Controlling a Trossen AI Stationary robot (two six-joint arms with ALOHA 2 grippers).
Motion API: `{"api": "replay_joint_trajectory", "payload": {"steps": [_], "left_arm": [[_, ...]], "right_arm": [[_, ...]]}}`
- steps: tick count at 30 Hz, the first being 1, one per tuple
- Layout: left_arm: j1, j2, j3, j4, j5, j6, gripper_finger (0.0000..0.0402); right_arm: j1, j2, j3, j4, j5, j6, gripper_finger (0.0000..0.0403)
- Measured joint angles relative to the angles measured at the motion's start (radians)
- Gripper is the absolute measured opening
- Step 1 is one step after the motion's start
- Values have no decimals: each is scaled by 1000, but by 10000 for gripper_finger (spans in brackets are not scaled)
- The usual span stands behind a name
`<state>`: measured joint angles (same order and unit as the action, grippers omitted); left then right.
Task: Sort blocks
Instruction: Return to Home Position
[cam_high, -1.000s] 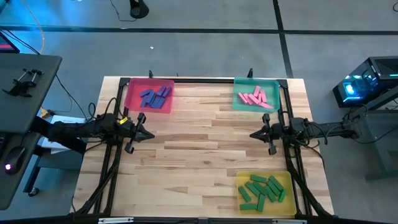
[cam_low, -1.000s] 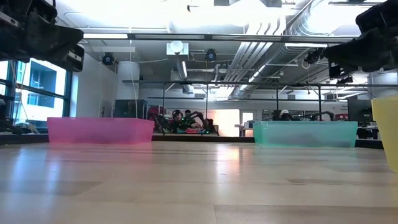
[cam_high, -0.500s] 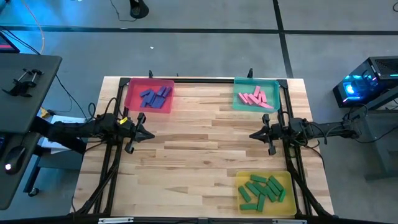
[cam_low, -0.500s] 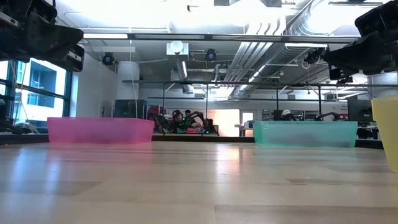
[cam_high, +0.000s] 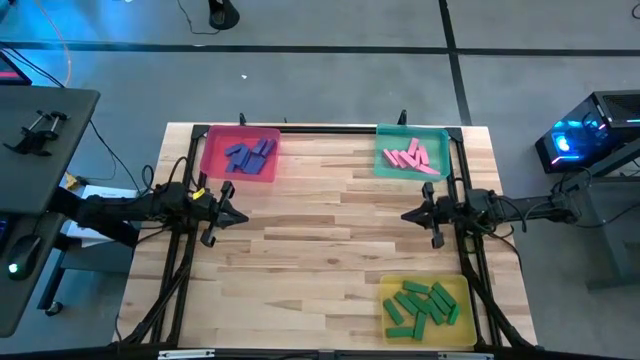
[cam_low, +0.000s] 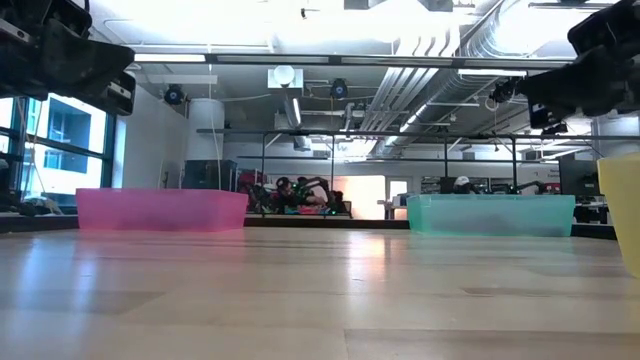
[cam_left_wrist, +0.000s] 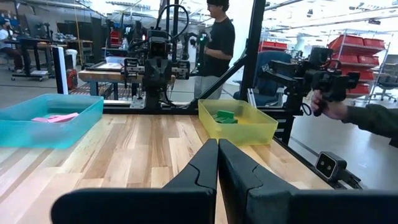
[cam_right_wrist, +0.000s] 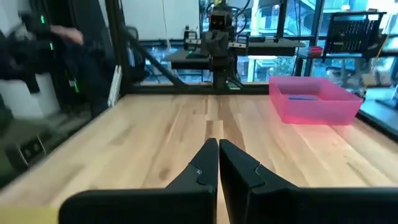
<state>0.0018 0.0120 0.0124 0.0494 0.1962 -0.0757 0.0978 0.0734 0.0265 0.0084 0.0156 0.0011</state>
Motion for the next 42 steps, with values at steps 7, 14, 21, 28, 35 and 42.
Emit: {"api": "replay_joint_trajectory", "payload": {"steps": [7, 14, 21, 28, 35, 42], "left_arm": [[-24, -2, 0, -5, -3, 0, 0], [-86, -8, 0, -1, -2, 0, 0], [-93, -8, 0, 0, -1, 0, 0], [-36, -8, 0, 0, 1, 0, 0], [-8, -8, 0, -10, -16, 54, 0], [6, -3, 0, -19, -339, 88, 0]], "right_arm": [[-41, -8, -16, 26, -1, 31, 0], [-110, -2, -16, 18, -97, 48, 0], [-113, 6, -16, 15, -65, 96, 0], [-113, 6, -16, 15, -65, 96, 0], [-113, 6, -16, 14, -64, 96, 0], [-113, 6, -16, 14, -63, 96, 0]]}}
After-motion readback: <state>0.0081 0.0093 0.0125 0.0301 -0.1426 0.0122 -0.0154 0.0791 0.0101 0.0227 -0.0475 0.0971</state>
